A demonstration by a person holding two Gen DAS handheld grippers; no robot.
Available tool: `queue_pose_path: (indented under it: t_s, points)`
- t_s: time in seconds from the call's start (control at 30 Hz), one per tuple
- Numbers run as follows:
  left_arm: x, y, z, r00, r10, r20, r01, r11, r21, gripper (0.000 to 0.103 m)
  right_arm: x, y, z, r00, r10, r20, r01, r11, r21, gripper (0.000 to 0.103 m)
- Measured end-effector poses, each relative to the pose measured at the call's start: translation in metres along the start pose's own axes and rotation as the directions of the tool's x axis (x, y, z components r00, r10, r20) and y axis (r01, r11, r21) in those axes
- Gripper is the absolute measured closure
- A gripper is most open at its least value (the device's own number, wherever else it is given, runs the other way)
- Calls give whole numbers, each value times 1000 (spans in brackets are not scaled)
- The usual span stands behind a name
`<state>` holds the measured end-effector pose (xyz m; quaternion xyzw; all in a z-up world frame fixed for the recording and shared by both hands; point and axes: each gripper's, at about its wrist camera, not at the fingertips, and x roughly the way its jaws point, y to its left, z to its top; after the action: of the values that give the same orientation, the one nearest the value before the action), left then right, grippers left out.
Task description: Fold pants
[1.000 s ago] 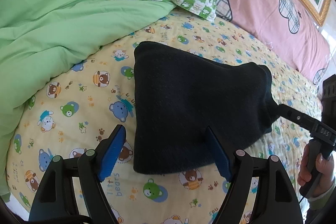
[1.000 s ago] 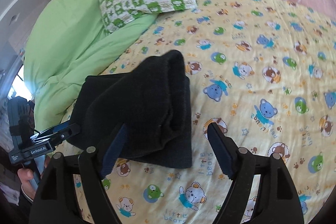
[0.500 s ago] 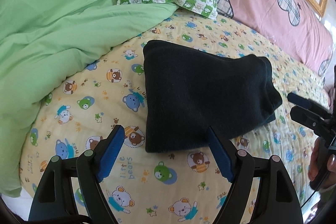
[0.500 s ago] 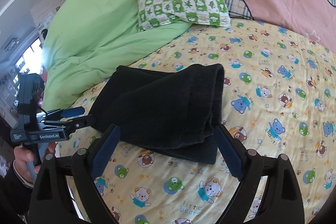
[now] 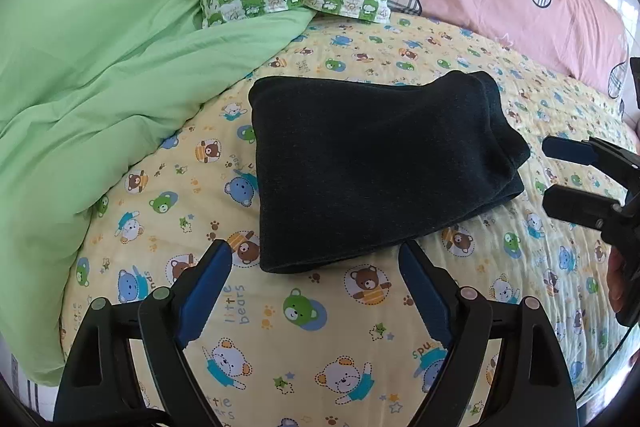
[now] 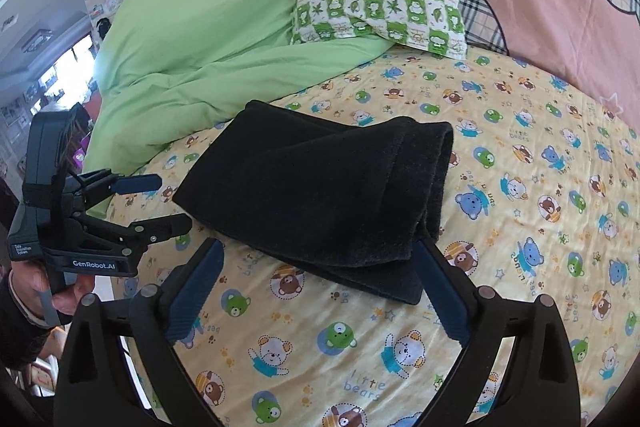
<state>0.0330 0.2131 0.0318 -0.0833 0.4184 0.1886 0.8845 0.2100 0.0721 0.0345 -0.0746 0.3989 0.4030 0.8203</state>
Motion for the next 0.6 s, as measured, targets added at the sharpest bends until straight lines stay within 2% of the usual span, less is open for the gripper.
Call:
queue_pose_path:
  t_s: [0.23, 0.6]
  points:
    - [-3, -3, -1, 1000, 3, 20, -4, 1000, 16, 13, 4, 7, -3, 1000, 4, -17, -4, 999, -40, 6]
    - [4, -9, -3, 1000, -22, -7, 23, 999, 29, 13, 9, 10, -2, 1000, 20, -20, -21, 999, -48, 6]
